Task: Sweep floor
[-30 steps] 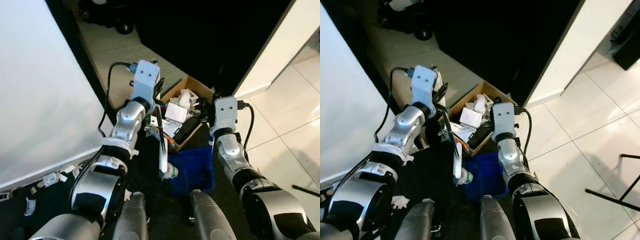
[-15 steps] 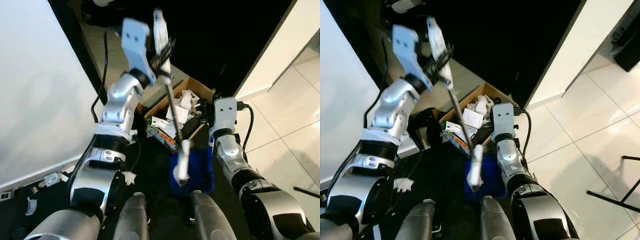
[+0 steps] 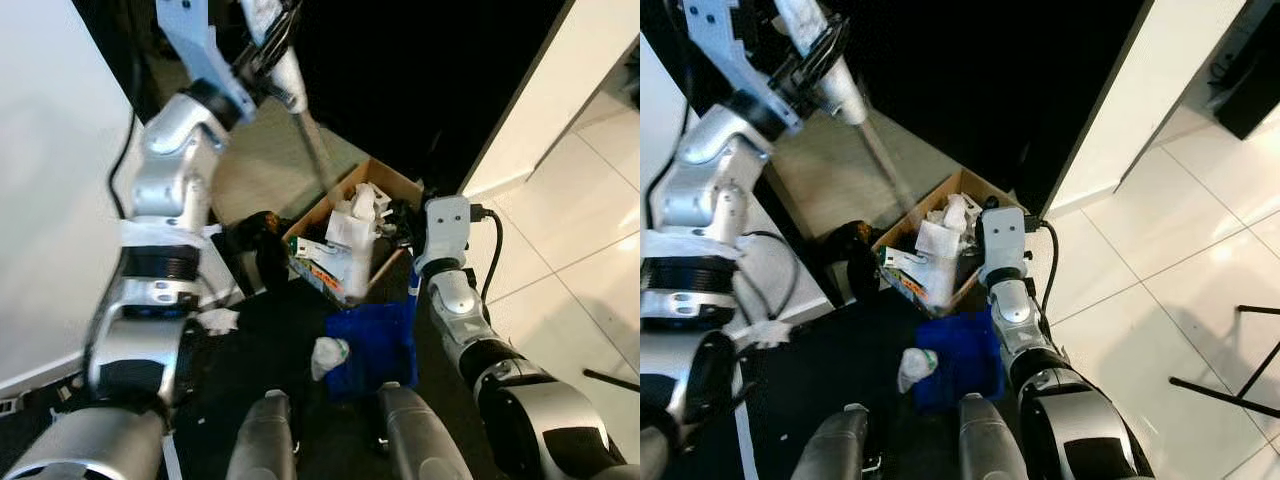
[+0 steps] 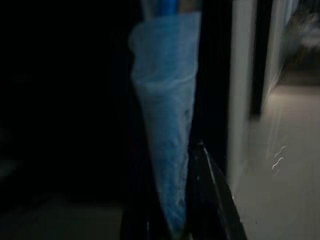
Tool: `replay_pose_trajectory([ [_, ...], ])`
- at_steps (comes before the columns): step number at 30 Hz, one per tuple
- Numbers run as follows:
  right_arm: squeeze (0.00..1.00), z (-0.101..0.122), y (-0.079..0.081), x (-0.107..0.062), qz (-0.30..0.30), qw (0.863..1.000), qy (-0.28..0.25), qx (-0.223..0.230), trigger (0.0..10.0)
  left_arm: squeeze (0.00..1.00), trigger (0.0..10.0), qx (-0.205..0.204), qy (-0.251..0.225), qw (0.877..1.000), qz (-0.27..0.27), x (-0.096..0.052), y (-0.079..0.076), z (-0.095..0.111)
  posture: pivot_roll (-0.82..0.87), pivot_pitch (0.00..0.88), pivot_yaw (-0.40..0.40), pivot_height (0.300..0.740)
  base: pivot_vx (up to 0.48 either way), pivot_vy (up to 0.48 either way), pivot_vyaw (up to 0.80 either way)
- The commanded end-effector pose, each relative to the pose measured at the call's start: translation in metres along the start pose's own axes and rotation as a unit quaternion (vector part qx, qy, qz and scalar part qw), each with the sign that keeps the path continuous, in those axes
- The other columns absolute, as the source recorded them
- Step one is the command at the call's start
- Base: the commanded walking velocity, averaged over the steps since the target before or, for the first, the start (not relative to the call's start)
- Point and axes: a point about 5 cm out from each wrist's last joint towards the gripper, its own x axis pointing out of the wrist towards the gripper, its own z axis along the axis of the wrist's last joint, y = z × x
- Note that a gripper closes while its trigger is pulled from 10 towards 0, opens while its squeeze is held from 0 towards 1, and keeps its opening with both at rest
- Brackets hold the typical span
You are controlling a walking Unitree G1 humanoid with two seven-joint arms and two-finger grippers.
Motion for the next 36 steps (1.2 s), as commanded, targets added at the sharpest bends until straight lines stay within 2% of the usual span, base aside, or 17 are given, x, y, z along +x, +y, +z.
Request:
replay_pose_trajectory([
  [1, 0.0, 0.0, 0.0, 0.0, 0.001, 1.0, 0.003, 0.001, 10.0, 0.0, 10.0, 0.032, 0.036, 0.999, 0.004, -0.009, 0.007, -0.009, 0.08, 0.05, -0.015, 0.74, 0.0, 0.0, 0.0],
  [3, 0.0, -0.001, 0.0, 0.0, 0.002, 1.0, 0.004, 0.002, 10.0, 0.0, 10.0, 0.092, 0.096, 0.991, 0.013, -0.021, 0.016, -0.024, 0.08, 0.056, -0.017, 0.74, 0.0, 0.0, 0.0],
  [4, 0.0, -0.001, 0.0, 0.0, 0.002, 1.0, 0.004, 0.002, 10.0, 0.0, 10.0, 0.092, 0.096, 0.991, 0.013, -0.021, 0.016, -0.024, 0.08, 0.056, -0.017, 0.74, 0.0, 0.0, 0.0],
  [6, 0.0, -0.001, 0.0, 0.0, 0.003, 1.0, 0.005, 0.003, 10.0, 0.0, 10.0, 0.143, 0.145, 0.979, 0.026, -0.037, 0.023, -0.039, 0.08, 0.063, -0.018, 0.74, 0.0, 0.0, 0.0],
  [11, 0.0, -0.002, 0.001, -0.001, 0.004, 1.0, 0.007, 0.003, 10.0, 0.0, 10.0, 0.163, 0.172, 0.971, 0.008, -0.044, 0.014, -0.054, 0.08, 0.071, -0.02, 0.74, 0.0, 0.0, 0.0],
  [13, 0.0, -0.003, 0.002, -0.002, 0.005, 1.0, 0.008, 0.004, 10.0, 0.0, 10.0, 0.155, 0.192, 0.969, -0.007, -0.049, 0.003, -0.069, 0.08, 0.075, -0.019, 0.74, 0.0, 0.0, 0.0],
  [14, 0.0, -0.003, 0.002, -0.002, 0.005, 1.0, 0.008, 0.004, 10.0, 0.0, 10.0, 0.155, 0.192, 0.969, -0.007, -0.049, 0.003, -0.069, 0.08, 0.075, -0.019, 0.74, 0.0, 0.0, 0.0],
  [16, 0.0, -0.003, 0.002, -0.002, 0.004, 1.0, 0.007, 0.004, 10.0, 0.0, 10.0, 0.127, 0.213, 0.969, -0.012, -0.051, -0.016, -0.091, 0.08, 0.086, -0.02, 0.74, 0.0, 0.0, 0.0],
  [17, 0.0, -0.003, 0.002, -0.002, 0.004, 1.0, 0.007, 0.004, 10.0, 0.0, 10.0, 0.127, 0.213, 0.969, -0.012, -0.051, -0.016, -0.091, 0.08, 0.086, -0.02, 0.74, 0.0, 0.0, 0.0],
  [21, 0.0, -0.001, 0.002, 0.0, 0.002, 1.0, 0.005, 0.004, 10.0, 0.0, 10.0, 0.088, 0.265, 0.96, -0.003, -0.055, -0.056, -0.135, 0.07, 0.111, -0.023, 0.74, 0.0, 0.0, 0.0],
  [23, 0.0, -0.001, 0.002, 0.0, 0.002, 1.0, 0.005, 0.004, 10.0, 0.0, 10.0, 0.081, 0.272, 0.959, 0.0, -0.055, -0.063, -0.141, 0.07, 0.111, -0.023, 0.74, 0.0, 0.0, 0.0],
  [25, 0.0, 0.0, 0.003, 0.001, 0.002, 1.0, 0.004, 0.003, 10.0, 0.0, 10.0, 0.072, 0.283, 0.956, -0.002, -0.056, -0.081, -0.153, 0.06, 0.124, -0.024, 0.74, 0.0, 0.0, 0.0],
  [26, 0.0, 0.0, 0.003, 0.001, 0.002, 1.0, 0.004, 0.003, 10.0, 0.0, 10.0, 0.072, 0.283, 0.956, -0.002, -0.056, -0.081, -0.153, 0.06, 0.124, -0.024, 0.74, 0.0, 0.0, 0.0],
  [29, 0.0, 0.002, 0.004, 0.002, 0.001, 1.0, 0.002, 0.0, 10.0, 0.0, 10.0, 0.026, 0.282, 0.959, 0.02, -0.046, -0.112, -0.161, 0.05, 0.13, -0.024, 0.74, 0.0, 0.0, 0.0],
  [30, 0.0, 0.002, 0.004, 0.002, 0.001, 1.0, 0.002, 0.0, 10.0, 0.0, 10.0, 0.026, 0.282, 0.959, 0.02, -0.046, -0.112, -0.161, 0.05, 0.13, -0.024, 0.74, 0.0, 0.0, 0.0],
  [33, 0.0, 0.001, 0.004, 0.002, -0.002, 1.0, 0.003, -0.002, 10.0, 0.0, 10.0, -0.042, 0.252, 0.966, 0.032, -0.027, -0.134, -0.154, 0.05, 0.131, -0.02, 0.74, 0.0, 0.0, 0.0],
  [36, 0.0, 0.001, 0.003, 0.001, -0.003, 1.0, 0.004, -0.003, 10.0, 0.0, 10.0, -0.06, 0.236, 0.969, 0.037, -0.021, -0.139, -0.149, 0.05, 0.13, -0.018, 0.74, 0.0, 0.0, 0.0],
])
